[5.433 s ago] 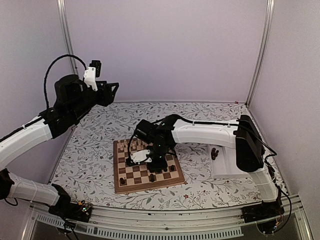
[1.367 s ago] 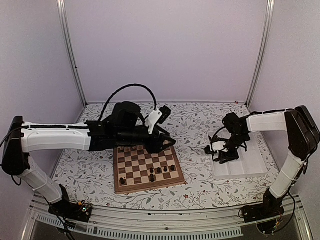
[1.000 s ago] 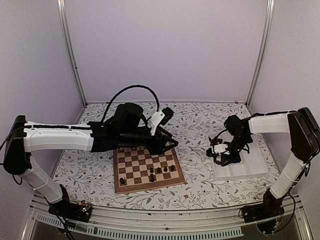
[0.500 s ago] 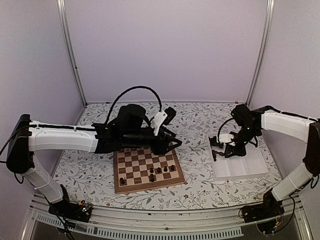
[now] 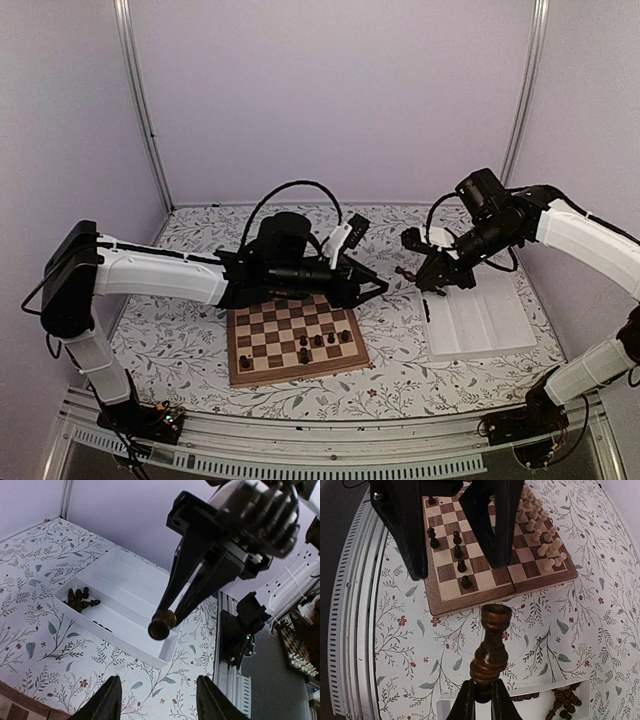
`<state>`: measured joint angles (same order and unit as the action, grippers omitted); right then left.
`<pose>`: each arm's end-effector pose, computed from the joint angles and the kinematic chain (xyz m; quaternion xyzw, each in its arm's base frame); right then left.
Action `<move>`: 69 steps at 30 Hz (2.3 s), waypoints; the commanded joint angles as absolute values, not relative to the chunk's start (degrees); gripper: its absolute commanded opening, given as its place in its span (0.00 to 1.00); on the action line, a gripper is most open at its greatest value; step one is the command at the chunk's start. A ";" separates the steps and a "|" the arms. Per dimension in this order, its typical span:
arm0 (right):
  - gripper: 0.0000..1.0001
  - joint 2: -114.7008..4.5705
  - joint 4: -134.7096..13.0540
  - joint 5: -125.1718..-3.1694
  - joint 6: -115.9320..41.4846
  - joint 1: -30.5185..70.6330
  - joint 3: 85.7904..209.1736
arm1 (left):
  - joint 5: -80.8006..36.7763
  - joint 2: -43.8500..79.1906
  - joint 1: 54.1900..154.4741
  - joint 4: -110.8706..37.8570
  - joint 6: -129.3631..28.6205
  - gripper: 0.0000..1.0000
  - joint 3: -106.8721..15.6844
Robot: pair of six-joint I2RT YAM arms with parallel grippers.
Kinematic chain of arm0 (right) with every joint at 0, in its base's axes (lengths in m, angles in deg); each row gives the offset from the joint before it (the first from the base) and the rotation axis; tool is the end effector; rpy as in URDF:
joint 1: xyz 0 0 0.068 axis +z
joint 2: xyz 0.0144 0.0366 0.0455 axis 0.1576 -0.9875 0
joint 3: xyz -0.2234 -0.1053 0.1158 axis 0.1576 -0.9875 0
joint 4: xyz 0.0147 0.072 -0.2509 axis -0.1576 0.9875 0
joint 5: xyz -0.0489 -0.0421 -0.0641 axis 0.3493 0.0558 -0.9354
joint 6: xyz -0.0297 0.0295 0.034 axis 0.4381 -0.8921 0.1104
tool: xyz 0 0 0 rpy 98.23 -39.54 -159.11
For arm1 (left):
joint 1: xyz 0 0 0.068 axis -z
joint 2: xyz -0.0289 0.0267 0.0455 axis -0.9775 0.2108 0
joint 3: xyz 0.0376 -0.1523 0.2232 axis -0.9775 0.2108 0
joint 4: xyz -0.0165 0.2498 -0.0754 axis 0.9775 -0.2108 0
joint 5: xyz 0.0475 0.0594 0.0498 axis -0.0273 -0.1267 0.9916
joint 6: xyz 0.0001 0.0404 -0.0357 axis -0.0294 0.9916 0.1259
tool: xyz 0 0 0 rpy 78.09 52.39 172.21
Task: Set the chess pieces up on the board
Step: Pick up the chess piece from the storage box, then place the chess piece on the chessboard.
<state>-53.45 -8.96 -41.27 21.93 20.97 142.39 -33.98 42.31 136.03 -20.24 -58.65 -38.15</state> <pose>0.2274 0.1525 0.3024 -0.6646 0.6606 0.2043 0.2832 0.2019 -0.3493 0.2495 0.3585 0.7129 -0.4786 0.3663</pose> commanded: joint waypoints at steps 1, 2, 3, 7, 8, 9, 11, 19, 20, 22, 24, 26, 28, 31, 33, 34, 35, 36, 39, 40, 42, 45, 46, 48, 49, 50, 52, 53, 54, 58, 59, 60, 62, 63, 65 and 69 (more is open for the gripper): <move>0.07 -55.22 -9.05 -38.40 19.72 23.50 143.85 | -35.46 43.16 136.60 -14.71 -63.50 0.52 -40.10; 0.07 -55.35 -9.12 -38.48 19.60 24.08 143.83 | -35.61 43.48 136.51 -14.36 -63.95 0.52 -40.20; 0.07 -55.30 -9.24 -38.57 19.45 24.48 143.90 | -35.82 43.88 136.44 -14.13 -64.41 0.52 -40.34; 0.07 -55.05 -9.33 -38.89 18.43 25.72 144.09 | -38.10 45.42 136.29 -13.91 -65.31 0.50 -41.60; 0.07 -55.03 -9.35 -38.93 18.25 25.85 144.09 | -38.56 45.81 136.28 -13.91 -65.33 0.49 -41.93; 0.07 -54.98 -9.43 -39.02 18.04 26.00 144.09 | -39.08 46.06 136.28 -13.91 -65.40 0.48 -42.16; 0.07 -54.93 -9.40 -39.12 17.85 26.11 144.10 | -39.63 46.52 136.28 -14.07 -65.50 0.46 -42.56; 0.07 -55.14 -9.54 -39.20 17.67 26.17 144.09 | -39.84 47.05 136.19 -14.18 -65.77 0.29 -42.81; 0.07 -55.14 -9.53 -39.14 17.67 26.17 144.09 | -39.81 47.15 136.23 -14.24 -65.77 0.27 -42.85; 0.07 -55.24 -9.57 -39.12 17.73 26.26 144.09 | -39.68 47.29 136.16 -14.49 -65.62 0.23 -43.09; 0.07 -55.20 -9.75 -39.23 17.67 26.26 143.82 | -39.51 47.17 136.11 -14.59 -65.45 0.18 -43.12; 0.07 -54.99 -10.52 -39.79 17.66 26.25 142.56 | -38.72 46.44 136.15 -15.25 -64.75 0.14 -43.06; 0.07 -54.64 -12.36 -41.10 17.65 26.27 139.85 | -37.13 44.77 136.00 -16.56 -63.39 0.11 -42.70; 0.06 -53.76 -15.82 -42.28 17.37 25.98 134.70 | -34.34 41.32 135.77 -20.94 -60.22 0.08 -42.01; 0.06 -53.50 -18.11 -41.59 16.83 25.26 131.52 | -32.20 39.16 135.81 -25.62 -57.78 0.08 -41.99; 0.06 -53.45 -19.19 -41.01 16.69 24.65 130.15 | -31.20 38.29 135.76 -28.24 -56.59 0.08 -41.88; 0.06 -53.51 -20.50 -40.40 16.56 24.04 129.04 | -30.40 37.38 135.80 -30.67 -55.65 0.08 -41.67; 0.05 -53.57 -21.47 -39.75 16.33 23.34 127.96 | -29.60 36.59 135.79 -33.60 -54.64 0.07 -41.33; 0.05 -53.70 -23.86 -37.77 16.09 20.54 125.73 | -27.95 35.00 135.89 -41.00 -52.37 0.07 -40.14; 0.05 -53.82 -24.48 -36.99 15.93 19.78 125.10 | -27.12 34.73 136.04 -43.47 -51.14 0.07 -39.91; 0.05 -53.88 -25.92 -36.41 15.53 18.56 124.26 | -25.93 34.68 136.57 -47.91 -49.30 0.07 -39.99; 0.05 -54.09 -27.91 -37.66 14.61 17.72 123.52 | -24.85 35.76 137.55 -53.83 -46.79 0.07 -41.70; 0.05 -54.19 -28.48 -38.19 14.27 17.41 123.45 | -24.40 36.46 137.97 -55.75 -45.92 0.07 -42.70; 0.05 -54.85 -29.16 -38.73 13.60 16.71 123.44 | -22.92 38.26 139.00 -60.21 -44.07 0.07 -45.83; 0.05 -54.98 -29.42 -38.87 13.42 16.39 123.36 | -21.93 39.54 139.50 -62.27 -43.26 0.07 -47.25; 0.05 -55.05 -29.63 -39.11 13.17 16.15 123.23 | -20.73 40.52 140.04 -64.39 -42.54 0.06 -48.60; 0.05 -54.82 -30.23 -39.58 12.80 15.65 122.90 | -18.66 42.34 140.75 -67.31 -41.62 0.06 -50.80; 0.05 -54.64 -30.49 -39.78 12.69 15.42 122.72 | -17.97 43.19 141.10 -68.11 -41.34 0.06 -51.72; 0.05 -54.30 -30.87 -40.08 12.54 15.18 122.46 | -17.67 44.09 141.42 -68.74 -41.15 0.06 -52.61; 0.05 -53.67 -31.60 -41.41 12.11 14.82 121.80 | -17.76 48.12 143.02 -71.17 -40.52 0.06 -56.31; 0.05 -53.55 -31.73 -41.67 11.98 14.76 121.73 | -17.48 49.31 143.37 -72.00 -40.35 0.06 -57.53; 0.05 -53.47 -31.94 -42.08 11.96 14.61 121.69 | -16.96 50.42 143.74 -72.88 -40.14 0.06 -58.59; 0.05 -53.44 -32.40 -43.11 11.47 14.39 121.60 | -15.57 52.52 144.28 -74.05 -40.02 0.06 -60.35; 0.05 -53.50 -32.60 -43.42 11.37 14.28 121.59 | -15.04 53.43 144.40 -74.48 -40.02 0.07 -61.03; 0.05 -53.52 -32.87 -43.87 11.18 14.07 121.59 | -15.05 54.91 144.54 -75.09 -40.02 0.07 -62.08; 0.05 -53.36 -33.15 -44.21 10.99 13.87 121.38 | -15.22 56.42 144.72 -75.26 -40.07 0.06 -62.80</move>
